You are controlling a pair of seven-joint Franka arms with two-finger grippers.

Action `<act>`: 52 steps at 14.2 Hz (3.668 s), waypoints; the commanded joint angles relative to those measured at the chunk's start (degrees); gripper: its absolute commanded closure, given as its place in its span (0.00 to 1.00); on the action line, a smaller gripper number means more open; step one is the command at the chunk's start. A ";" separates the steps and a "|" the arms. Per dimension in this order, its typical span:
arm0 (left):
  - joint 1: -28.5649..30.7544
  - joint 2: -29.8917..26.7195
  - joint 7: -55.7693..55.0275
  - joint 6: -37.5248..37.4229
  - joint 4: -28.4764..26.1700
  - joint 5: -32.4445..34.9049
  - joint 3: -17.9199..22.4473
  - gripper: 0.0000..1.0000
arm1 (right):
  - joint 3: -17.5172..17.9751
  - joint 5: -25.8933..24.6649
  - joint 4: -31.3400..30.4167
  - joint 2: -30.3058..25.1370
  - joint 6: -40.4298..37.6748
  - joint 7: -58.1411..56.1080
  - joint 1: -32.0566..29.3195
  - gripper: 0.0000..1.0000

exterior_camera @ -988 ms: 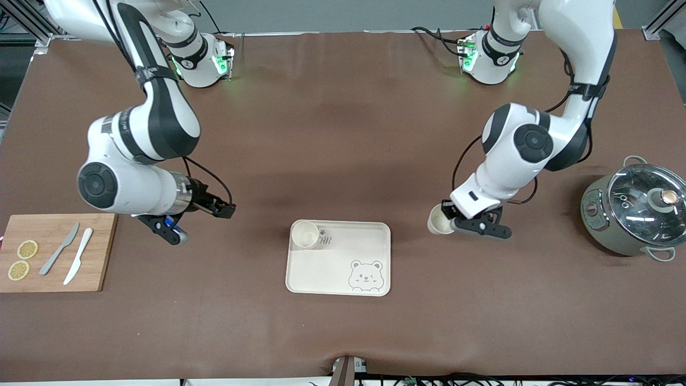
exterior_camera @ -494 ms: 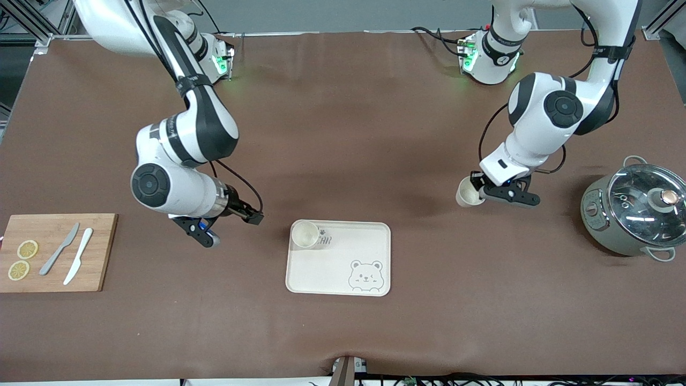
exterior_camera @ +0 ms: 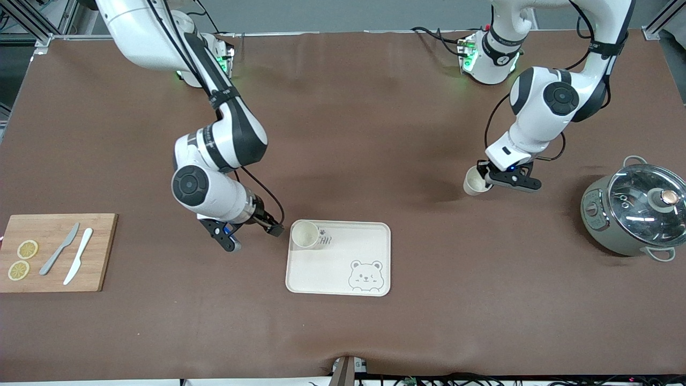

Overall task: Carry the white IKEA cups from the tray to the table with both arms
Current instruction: 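Lower the cup onto the table while the right gripper grasps the other cup, then carry the second cup toward the cutting board with the right gripper and lower it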

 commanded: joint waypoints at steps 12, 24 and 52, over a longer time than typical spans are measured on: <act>3.70 -1.94 4.28 7.63 -8.83 -0.84 -1.16 1.00 | -0.35 -0.11 1.89 7.29 8.75 6.60 5.57 0.07; 3.44 6.33 4.27 17.65 -7.69 -1.89 -2.56 1.00 | -0.26 0.50 3.47 8.35 9.28 10.46 4.78 1.00; 5.63 -3.77 4.54 -4.03 0.82 -3.46 -3.44 0.00 | -13.44 -1.78 -14.28 -8.43 -8.21 -65.98 -13.50 1.00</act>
